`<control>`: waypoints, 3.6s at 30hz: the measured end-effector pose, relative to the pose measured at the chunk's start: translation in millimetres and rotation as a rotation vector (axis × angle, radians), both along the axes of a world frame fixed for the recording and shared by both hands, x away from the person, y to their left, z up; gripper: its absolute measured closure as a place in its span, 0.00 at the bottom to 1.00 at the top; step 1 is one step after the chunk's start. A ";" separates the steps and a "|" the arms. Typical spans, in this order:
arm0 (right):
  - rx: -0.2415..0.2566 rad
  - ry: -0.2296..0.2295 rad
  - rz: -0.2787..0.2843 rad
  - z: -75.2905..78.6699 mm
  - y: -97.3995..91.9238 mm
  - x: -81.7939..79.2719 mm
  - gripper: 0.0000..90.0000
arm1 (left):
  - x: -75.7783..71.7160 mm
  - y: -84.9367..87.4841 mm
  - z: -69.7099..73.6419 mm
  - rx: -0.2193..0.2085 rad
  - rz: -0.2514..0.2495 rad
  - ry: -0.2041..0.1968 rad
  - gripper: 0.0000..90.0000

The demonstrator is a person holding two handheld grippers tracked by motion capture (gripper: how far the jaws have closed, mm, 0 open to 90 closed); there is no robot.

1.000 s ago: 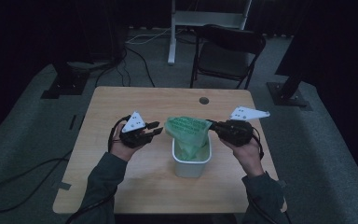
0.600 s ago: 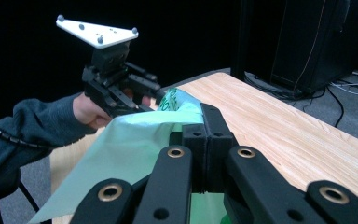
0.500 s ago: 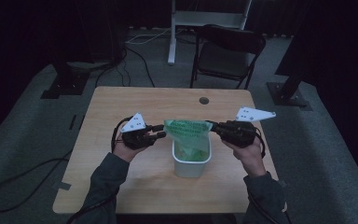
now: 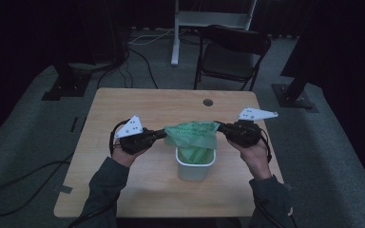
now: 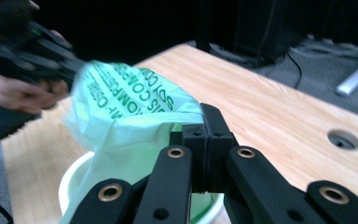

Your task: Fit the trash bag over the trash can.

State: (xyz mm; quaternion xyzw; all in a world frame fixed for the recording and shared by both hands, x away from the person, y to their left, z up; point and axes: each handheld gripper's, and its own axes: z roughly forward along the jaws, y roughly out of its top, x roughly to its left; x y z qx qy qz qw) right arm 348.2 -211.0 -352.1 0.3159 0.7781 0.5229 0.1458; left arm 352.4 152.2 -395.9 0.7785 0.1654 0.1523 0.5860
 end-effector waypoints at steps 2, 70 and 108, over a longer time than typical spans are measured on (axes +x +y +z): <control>-0.005 0.022 -0.012 -4.2 0.4 3.1 1.00 | -0.2 2.2 3.0 -0.020 -0.007 -0.005 1.00; -0.083 -0.046 0.015 -8.6 0.5 -30.0 0.43 | 29.4 -42.7 38.2 -0.047 0.190 0.093 1.00; -0.183 -0.103 -0.170 16.1 3.0 -4.4 1.00 | 20.9 -43.2 35.1 0.021 0.191 0.081 0.79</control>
